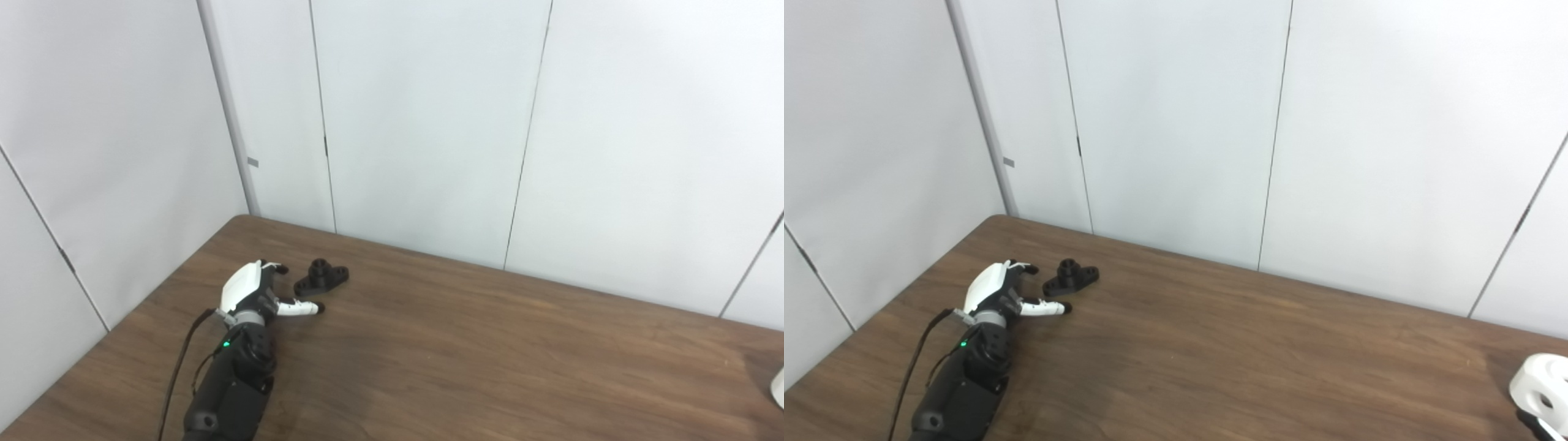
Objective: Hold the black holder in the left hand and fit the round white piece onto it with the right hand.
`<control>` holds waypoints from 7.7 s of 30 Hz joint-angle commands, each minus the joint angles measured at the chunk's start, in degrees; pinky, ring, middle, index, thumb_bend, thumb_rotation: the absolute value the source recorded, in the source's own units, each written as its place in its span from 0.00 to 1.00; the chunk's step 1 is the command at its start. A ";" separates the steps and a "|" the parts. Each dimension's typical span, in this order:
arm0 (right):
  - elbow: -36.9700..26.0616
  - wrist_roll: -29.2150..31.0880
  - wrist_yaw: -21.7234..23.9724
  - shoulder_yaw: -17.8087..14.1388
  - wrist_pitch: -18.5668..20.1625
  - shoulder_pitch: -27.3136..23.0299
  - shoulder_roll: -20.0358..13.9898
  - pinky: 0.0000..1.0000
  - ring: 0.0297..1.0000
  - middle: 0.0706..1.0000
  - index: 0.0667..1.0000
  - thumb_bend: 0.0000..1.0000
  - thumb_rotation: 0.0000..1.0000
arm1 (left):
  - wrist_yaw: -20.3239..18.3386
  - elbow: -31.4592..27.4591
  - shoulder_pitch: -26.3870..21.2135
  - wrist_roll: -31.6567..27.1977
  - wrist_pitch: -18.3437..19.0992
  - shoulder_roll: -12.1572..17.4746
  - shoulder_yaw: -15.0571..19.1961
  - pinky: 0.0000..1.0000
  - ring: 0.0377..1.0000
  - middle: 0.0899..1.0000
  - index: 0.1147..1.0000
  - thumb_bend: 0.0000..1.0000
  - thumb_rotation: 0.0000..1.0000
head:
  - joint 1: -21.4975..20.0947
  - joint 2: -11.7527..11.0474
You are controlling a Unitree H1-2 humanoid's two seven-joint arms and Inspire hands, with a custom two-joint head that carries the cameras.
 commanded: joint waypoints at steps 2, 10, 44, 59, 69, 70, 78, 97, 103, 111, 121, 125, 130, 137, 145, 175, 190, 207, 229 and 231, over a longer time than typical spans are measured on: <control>3.13 -1.89 -1.04 0.88 -1.64 4.43 1.44 0.81 0.87 0.87 0.83 0.70 0.79 | 0.55 0.35 -2.59 -0.56 -0.30 0.21 -1.62 1.00 1.00 1.00 0.76 1.00 0.27 | -0.26 0.09; 1.96 -1.60 -1.22 1.12 -0.71 4.69 1.51 0.44 0.73 0.76 0.71 0.97 0.88 | 2.93 1.47 -1.87 -1.24 -0.99 -0.58 -6.33 1.00 1.00 1.00 0.74 1.00 0.24 | -0.76 0.40; -0.73 -1.00 -0.88 0.99 0.29 6.10 1.28 0.20 0.63 0.71 0.66 1.00 0.93 | 10.52 7.91 -0.44 -1.77 -5.87 2.18 -13.18 1.00 1.00 0.92 0.41 0.52 0.04 | -1.56 1.54; -3.80 -2.71 -1.98 1.17 2.69 6.35 2.60 0.05 0.78 0.81 0.76 1.00 0.90 | 9.88 7.69 0.42 -3.43 -8.65 3.40 -13.82 1.00 1.00 0.93 0.41 0.52 0.04 | -8.44 3.18; -10.87 -5.23 -3.60 -2.34 9.68 6.12 3.05 0.00 0.77 0.83 0.76 1.00 0.86 | 9.98 2.07 3.20 -5.77 -11.86 2.53 -13.95 1.00 1.00 0.93 0.41 0.52 0.04 | -11.53 3.14; -11.24 -5.59 -3.87 -2.96 10.09 6.06 2.77 0.00 0.77 0.83 0.77 1.00 0.85 | 9.73 0.55 3.80 -5.97 -12.10 2.37 -14.16 1.00 1.00 0.93 0.41 0.52 0.04 | -11.66 3.07; -12.97 -6.60 -5.14 -8.04 11.48 5.02 1.26 0.00 0.88 0.89 0.83 0.90 0.77 | 7.73 -10.30 7.89 -5.69 -13.12 -0.29 -16.38 1.00 1.00 0.94 0.41 0.52 0.05 | -14.17 3.15; -16.35 -7.94 -5.04 -13.36 15.00 -0.02 -3.83 0.90 0.91 0.91 0.88 0.57 0.07 | 4.07 -22.19 15.05 -2.39 -18.16 -7.58 -23.06 1.00 1.00 0.93 0.41 0.52 0.04 | -22.68 4.74; -15.84 -10.42 -5.58 -13.65 16.53 -1.64 -6.33 0.87 0.89 0.89 0.86 0.66 0.06 | 2.55 -21.16 15.89 -3.19 -20.86 -7.79 -23.93 1.00 1.00 0.93 0.41 0.52 0.04 | -28.76 5.20; 3.10 -9.05 -8.23 -13.27 8.06 -7.41 -11.08 0.92 0.92 0.92 0.86 0.80 0.26 | 0.76 -18.92 16.51 -4.97 -25.59 -6.41 -22.81 1.00 1.00 0.92 0.41 0.52 0.04 | -42.03 4.01; -19.28 -17.75 1.27 -7.09 33.89 -10.71 -9.58 0.90 0.97 0.96 0.85 0.98 0.59 | -1.41 -16.56 16.11 -8.08 -29.50 -4.21 -19.02 1.00 1.00 0.93 0.42 0.52 0.03 | -53.24 3.73; -21.94 -20.41 3.94 -4.96 40.49 -13.15 -9.69 0.88 0.98 0.97 0.84 1.00 0.53 | -1.54 -14.76 15.73 -8.46 -31.47 -3.57 -18.35 1.00 1.00 0.93 0.42 0.52 0.03 | -54.59 3.66; -21.00 -22.43 5.83 -2.92 43.15 -15.09 -11.08 0.87 0.98 0.97 0.85 1.00 0.58 | -1.88 -14.14 15.59 -8.21 -32.28 -3.42 -17.89 1.00 1.00 0.92 0.42 0.52 0.03 | -54.81 3.59; -18.30 -28.00 11.59 -2.64 44.23 -17.71 -10.05 0.90 0.99 1.00 0.89 1.00 0.60 | -1.85 -13.54 15.49 -8.33 -32.94 -3.61 -17.32 1.00 1.00 0.92 0.42 0.52 0.03 | -54.33 3.63; -11.91 -29.50 10.20 -0.50 43.91 -19.50 -9.84 0.90 0.98 0.99 0.87 1.00 0.63 | -1.94 -13.59 15.59 -8.20 -33.40 -3.94 -16.72 1.00 1.00 0.91 0.42 0.52 0.03 | -53.55 3.86; -7.58 -37.64 15.67 0.97 44.24 -24.44 -3.91 0.91 0.98 0.98 0.91 1.00 0.66 | -3.79 -18.74 16.56 -7.50 -29.05 -5.19 -16.89 1.00 1.00 0.91 0.42 0.52 0.03 | -51.52 4.17; -7.61 -40.23 16.19 0.68 44.23 -24.68 -0.97 0.90 0.98 0.99 0.92 1.00 0.62 | -4.10 -20.67 17.13 -8.13 -28.17 -5.30 -16.71 1.00 1.00 0.91 0.42 0.52 0.03 | -51.27 4.55; -2.91 -42.37 13.67 1.07 44.23 -26.56 -2.43 0.91 0.96 0.96 0.90 1.00 0.64 | -4.63 -21.30 17.12 -7.33 -26.97 -5.63 -16.91 1.00 1.00 0.91 0.42 0.52 0.03 | -51.29 4.19; -14.27 -44.04 20.39 -6.07 44.23 -26.68 0.21 0.93 0.99 1.00 0.93 1.00 0.62 | -3.52 -18.03 16.21 -7.48 -28.88 -5.57 -17.04 1.00 1.00 0.90 0.42 0.52 0.03 | -51.41 3.15; -14.50 -44.25 20.75 -6.36 44.24 -26.95 0.16 0.93 0.99 1.00 0.93 1.00 0.61 | -3.37 -17.86 16.15 -7.41 -29.03 -5.61 -17.08 1.00 1.00 0.90 0.42 0.52 0.03 | -51.35 3.06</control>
